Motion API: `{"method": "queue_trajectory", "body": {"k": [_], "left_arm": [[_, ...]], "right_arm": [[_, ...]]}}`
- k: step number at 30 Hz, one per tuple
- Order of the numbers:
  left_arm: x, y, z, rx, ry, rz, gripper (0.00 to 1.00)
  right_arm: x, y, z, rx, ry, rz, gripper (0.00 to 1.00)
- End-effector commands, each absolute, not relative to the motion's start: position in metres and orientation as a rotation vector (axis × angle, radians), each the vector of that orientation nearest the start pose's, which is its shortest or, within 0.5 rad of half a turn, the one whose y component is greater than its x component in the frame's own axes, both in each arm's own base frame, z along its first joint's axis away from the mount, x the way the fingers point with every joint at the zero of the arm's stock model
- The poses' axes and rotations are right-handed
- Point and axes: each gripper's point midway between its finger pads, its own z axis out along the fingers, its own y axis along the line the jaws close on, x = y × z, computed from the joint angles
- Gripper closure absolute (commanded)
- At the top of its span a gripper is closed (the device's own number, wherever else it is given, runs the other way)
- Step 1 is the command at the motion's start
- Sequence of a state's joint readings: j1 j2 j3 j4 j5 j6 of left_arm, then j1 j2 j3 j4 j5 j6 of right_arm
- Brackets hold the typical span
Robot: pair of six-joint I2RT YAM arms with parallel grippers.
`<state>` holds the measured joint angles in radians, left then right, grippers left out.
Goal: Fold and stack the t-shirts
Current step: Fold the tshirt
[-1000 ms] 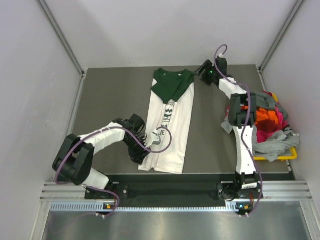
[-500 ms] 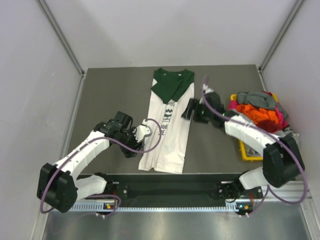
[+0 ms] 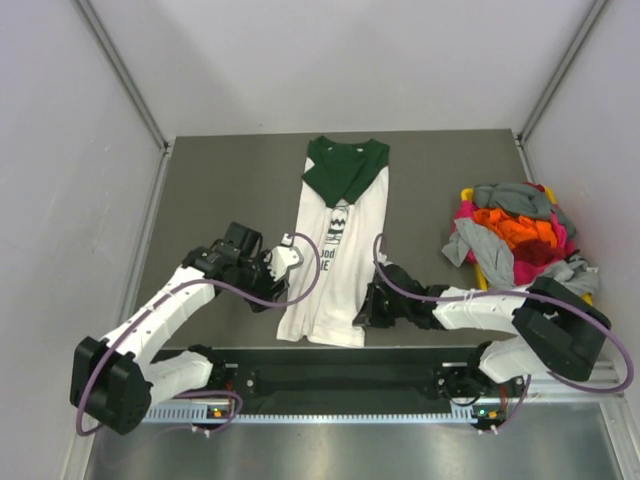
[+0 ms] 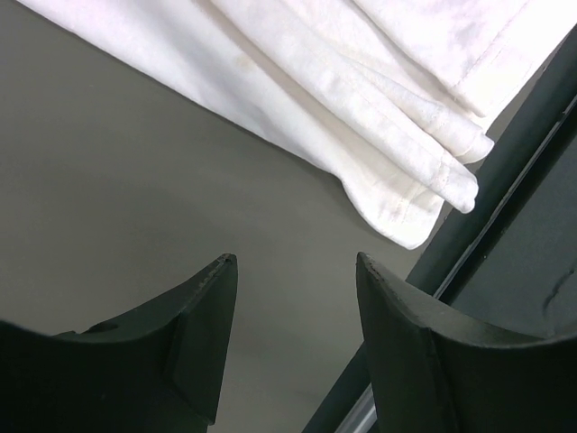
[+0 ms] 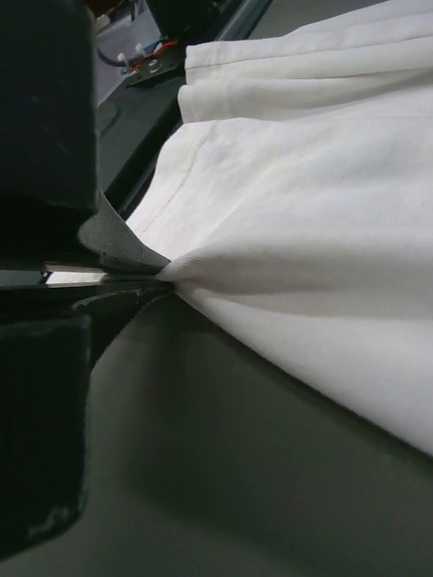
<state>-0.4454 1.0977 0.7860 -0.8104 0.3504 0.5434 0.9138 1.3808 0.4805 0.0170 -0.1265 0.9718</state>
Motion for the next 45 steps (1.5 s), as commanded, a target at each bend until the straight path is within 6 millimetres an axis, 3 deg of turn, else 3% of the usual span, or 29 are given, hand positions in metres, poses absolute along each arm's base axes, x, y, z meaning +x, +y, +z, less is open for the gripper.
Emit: {"method": "queue_trajectory", "body": {"k": [1, 6, 8, 11, 14, 17, 18, 19, 20, 21, 22, 23, 25, 26, 28, 29, 30, 31, 33, 35, 36, 39, 45], "left_arm": [[0.192, -0.141, 0.092, 1.347, 2.259, -0.478, 0.40], [0.193, -0.157, 0.095, 1.399, 2.204, -0.583, 0.41], [0.194, -0.164, 0.097, 1.413, 2.181, -0.622, 0.41], [0.189, -0.175, 0.097, 1.474, 2.136, -0.696, 0.43], [0.181, -0.182, 0.090, 1.576, 2.070, -0.697, 0.45], [0.167, -0.186, 0.092, 1.672, 1.979, -0.755, 0.48], [0.166, -0.186, 0.095, 1.664, 1.971, -0.766, 0.49], [0.169, -0.187, 0.103, 1.631, 1.944, -0.762, 0.48], [0.179, -0.182, 0.107, 1.562, 1.965, -0.739, 0.48], [0.186, -0.179, 0.109, 1.464, 2.012, -0.732, 0.46], [0.204, -0.176, 0.119, 1.379, 1.987, -0.681, 0.45], [0.226, -0.157, 0.123, 1.236, 2.030, -0.625, 0.43], [0.249, -0.136, 0.130, 1.044, 2.082, -0.620, 0.42], [0.267, -0.112, 0.137, 0.917, 2.111, -0.586, 0.42], [0.271, -0.100, 0.133, 0.826, 2.172, -0.640, 0.42], [0.281, -0.082, 0.138, 0.757, 2.181, -0.617, 0.42], [0.282, -0.077, 0.136, 0.736, 2.194, -0.626, 0.42], [0.283, -0.074, 0.134, 0.724, 2.202, -0.634, 0.42], [0.283, -0.069, 0.131, 0.714, 2.214, -0.623, 0.42], [0.280, -0.067, 0.126, 0.713, 2.225, -0.610, 0.42], [0.280, -0.066, 0.126, 0.719, 2.219, -0.599, 0.42], [0.277, -0.066, 0.125, 0.736, 2.220, -0.602, 0.42], [0.275, -0.070, 0.128, 0.767, 2.198, -0.625, 0.41]], "right_arm": [[0.125, 0.260, -0.002, 0.129, 2.751, 0.851, 1.00], [0.109, 0.214, -0.008, 0.181, 2.790, 0.678, 1.00], [0.109, 0.209, -0.005, 0.205, 2.770, 0.698, 0.98], [0.108, 0.201, -0.005, 0.212, 2.766, 0.695, 0.70], [0.117, 0.193, 0.008, 0.179, 2.744, 0.643, 0.53], [0.138, 0.199, 0.043, 0.101, 2.658, 0.586, 0.51], [0.142, 0.205, 0.053, 0.068, 2.635, 0.583, 0.50], [0.149, 0.226, 0.079, 0.001, 2.571, 0.642, 0.49], [0.153, 0.237, 0.085, -0.064, 2.545, 0.640, 0.48], [0.157, 0.255, 0.103, -0.117, 2.495, 0.695, 0.46], [0.155, 0.276, 0.114, -0.188, 2.445, 0.761, 0.46], [0.154, 0.287, 0.108, -0.254, 2.449, 0.742, 0.45], [0.147, 0.317, 0.123, -0.361, 2.391, 0.783, 0.45], [0.149, 0.323, 0.112, -0.401, 2.391, 0.712, 0.44], [0.136, 0.354, 0.122, -0.536, 2.326, 0.729, 0.44], [0.134, 0.363, 0.109, -0.581, 2.330, 0.669, 0.44], [0.132, 0.379, 0.118, -0.613, 2.301, 0.683, 0.44], [0.124, 0.387, 0.103, -0.683, 2.312, 0.633, 0.44], [0.121, 0.403, 0.103, -0.715, 2.316, 0.618, 0.43], [0.117, 0.406, 0.080, -0.760, 2.368, 0.537, 0.43], [0.115, 0.415, 0.084, -0.765, 2.360, 0.542, 0.43], [0.115, 0.416, 0.076, -0.756, 2.398, 0.466, 0.43], [0.112, 0.403, 0.050, -0.710, 2.485, 0.364, 0.54]]}}
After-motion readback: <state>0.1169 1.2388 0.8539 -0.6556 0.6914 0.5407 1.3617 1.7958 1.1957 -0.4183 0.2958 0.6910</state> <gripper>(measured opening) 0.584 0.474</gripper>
